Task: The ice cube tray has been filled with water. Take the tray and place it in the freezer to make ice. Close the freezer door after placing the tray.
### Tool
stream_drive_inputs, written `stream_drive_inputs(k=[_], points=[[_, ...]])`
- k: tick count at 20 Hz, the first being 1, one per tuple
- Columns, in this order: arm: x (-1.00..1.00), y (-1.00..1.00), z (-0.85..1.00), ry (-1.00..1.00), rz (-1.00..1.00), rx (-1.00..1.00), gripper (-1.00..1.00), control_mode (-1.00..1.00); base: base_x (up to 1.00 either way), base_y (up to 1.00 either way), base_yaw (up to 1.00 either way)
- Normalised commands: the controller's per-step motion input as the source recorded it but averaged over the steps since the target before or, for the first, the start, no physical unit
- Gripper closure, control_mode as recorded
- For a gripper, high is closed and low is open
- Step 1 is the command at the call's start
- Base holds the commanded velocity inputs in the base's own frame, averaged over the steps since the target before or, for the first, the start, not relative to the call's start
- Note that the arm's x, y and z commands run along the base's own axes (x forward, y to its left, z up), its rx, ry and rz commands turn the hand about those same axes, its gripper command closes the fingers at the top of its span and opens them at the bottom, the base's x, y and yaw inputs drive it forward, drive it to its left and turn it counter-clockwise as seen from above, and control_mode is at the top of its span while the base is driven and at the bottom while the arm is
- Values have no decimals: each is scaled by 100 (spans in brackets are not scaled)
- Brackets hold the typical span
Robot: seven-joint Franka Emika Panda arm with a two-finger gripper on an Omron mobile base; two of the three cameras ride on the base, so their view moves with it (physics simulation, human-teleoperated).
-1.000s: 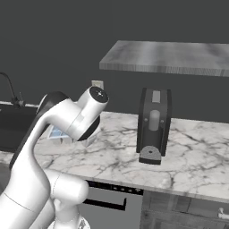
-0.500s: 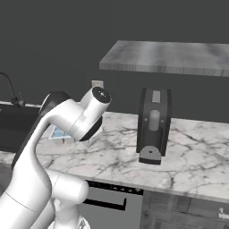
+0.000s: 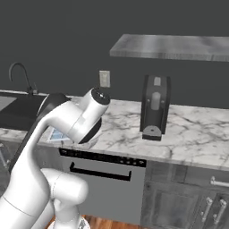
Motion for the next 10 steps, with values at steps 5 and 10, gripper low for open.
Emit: stream_drive_inputs(k=[5, 10], points=[[0, 0, 0, 0, 0, 0, 100, 100, -80, 0, 7], [0, 0, 0, 0, 0, 0, 100, 100, -43, 0, 23]])
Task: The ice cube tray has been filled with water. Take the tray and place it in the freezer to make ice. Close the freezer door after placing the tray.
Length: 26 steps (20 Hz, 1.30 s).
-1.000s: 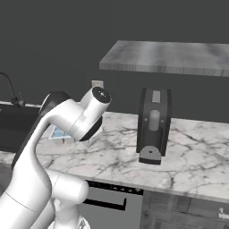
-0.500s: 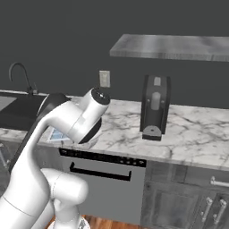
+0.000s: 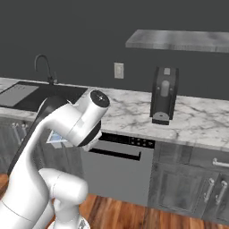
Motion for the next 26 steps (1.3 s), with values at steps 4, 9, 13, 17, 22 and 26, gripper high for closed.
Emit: stream_drive_inputs(k=[4, 9, 13, 17, 22, 26], points=[[0, 0, 0, 0, 0, 0, 100, 100, -2, 15, 28], [0, 0, 0, 0, 0, 0, 100, 100, 0, 18, 40], [0, 0, 0, 0, 0, 0, 100, 100, 0, 14, 49], [0, 0, 0, 0, 0, 0, 100, 100, 1, 36, 50], [0, 0, 0, 0, 0, 0, 100, 100, 10, 40, 55], [0, 0, 0, 0, 0, 0, 100, 100, 16, 34, 63]])
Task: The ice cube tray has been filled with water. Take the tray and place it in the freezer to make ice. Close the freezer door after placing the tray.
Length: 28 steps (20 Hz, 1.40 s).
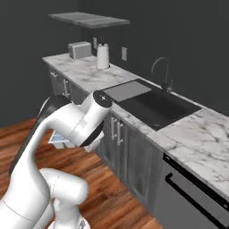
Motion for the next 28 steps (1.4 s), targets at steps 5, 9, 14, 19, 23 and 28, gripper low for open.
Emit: stream_drive_inputs(k=[5, 9, 14, 19, 23, 28], points=[[0, 0, 0, 0, 0, 0, 100, 100, 23, 42, 65], [0, 0, 0, 0, 0, 0, 100, 100, 25, 44, 70], [0, 0, 0, 0, 0, 0, 100, 100, 27, 43, 72], [0, 0, 0, 0, 0, 0, 100, 100, 31, 44, 71], [0, 0, 0, 0, 0, 0, 100, 100, 34, 43, 71], [0, 0, 0, 0, 0, 0, 100, 100, 55, 37, 64]])
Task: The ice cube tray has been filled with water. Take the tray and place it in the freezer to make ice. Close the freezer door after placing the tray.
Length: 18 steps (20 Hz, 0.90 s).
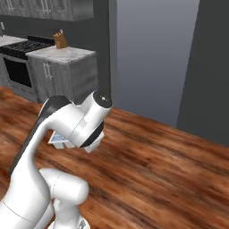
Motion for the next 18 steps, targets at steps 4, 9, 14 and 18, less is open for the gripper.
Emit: stream_drive_inputs(k=[4, 9, 14, 18], points=[[0, 0, 0, 0, 0, 0, 100, 100, 78, 38, 58], [0, 0, 0, 0, 0, 0, 100, 100, 100, 28, 58], [0, 0, 0, 0, 0, 0, 100, 100, 100, 29, 56], [0, 0, 0, 0, 0, 0, 100, 100, 100, 16, 52]])
